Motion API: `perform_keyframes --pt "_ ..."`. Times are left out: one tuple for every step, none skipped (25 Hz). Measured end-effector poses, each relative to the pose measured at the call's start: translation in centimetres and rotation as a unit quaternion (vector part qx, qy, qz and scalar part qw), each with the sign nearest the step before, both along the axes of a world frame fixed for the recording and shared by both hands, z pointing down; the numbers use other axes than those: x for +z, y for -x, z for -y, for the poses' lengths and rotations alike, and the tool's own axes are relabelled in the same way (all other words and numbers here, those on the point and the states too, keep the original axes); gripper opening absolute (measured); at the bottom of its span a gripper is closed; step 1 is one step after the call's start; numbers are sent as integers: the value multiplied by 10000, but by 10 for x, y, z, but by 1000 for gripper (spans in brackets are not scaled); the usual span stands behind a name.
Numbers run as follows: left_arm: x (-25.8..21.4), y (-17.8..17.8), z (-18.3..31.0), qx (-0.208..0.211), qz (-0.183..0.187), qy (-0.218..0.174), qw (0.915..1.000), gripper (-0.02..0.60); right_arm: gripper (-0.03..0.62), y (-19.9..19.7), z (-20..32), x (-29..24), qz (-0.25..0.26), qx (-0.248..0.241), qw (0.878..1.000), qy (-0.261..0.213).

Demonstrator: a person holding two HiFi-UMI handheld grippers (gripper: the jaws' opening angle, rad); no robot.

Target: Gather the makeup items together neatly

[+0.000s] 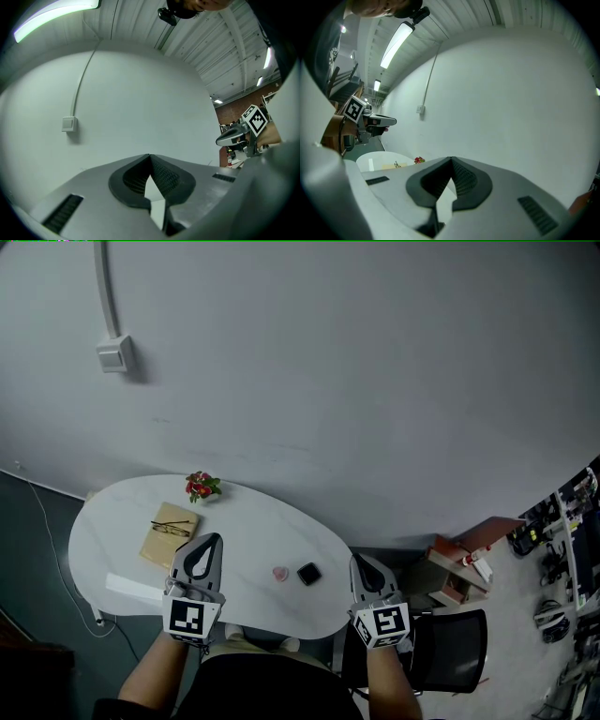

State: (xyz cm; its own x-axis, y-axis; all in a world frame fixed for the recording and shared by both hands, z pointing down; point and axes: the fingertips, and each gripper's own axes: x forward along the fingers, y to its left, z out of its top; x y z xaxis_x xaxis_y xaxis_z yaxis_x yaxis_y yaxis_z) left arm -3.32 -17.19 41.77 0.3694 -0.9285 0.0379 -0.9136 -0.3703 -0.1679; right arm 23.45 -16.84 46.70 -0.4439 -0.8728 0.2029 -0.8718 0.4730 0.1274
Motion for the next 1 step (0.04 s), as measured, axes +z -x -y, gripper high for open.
perform_keyframes --pt "1 0 0 -10 36 10 10000 17 26 0 0 0 8 -7 10000 1"
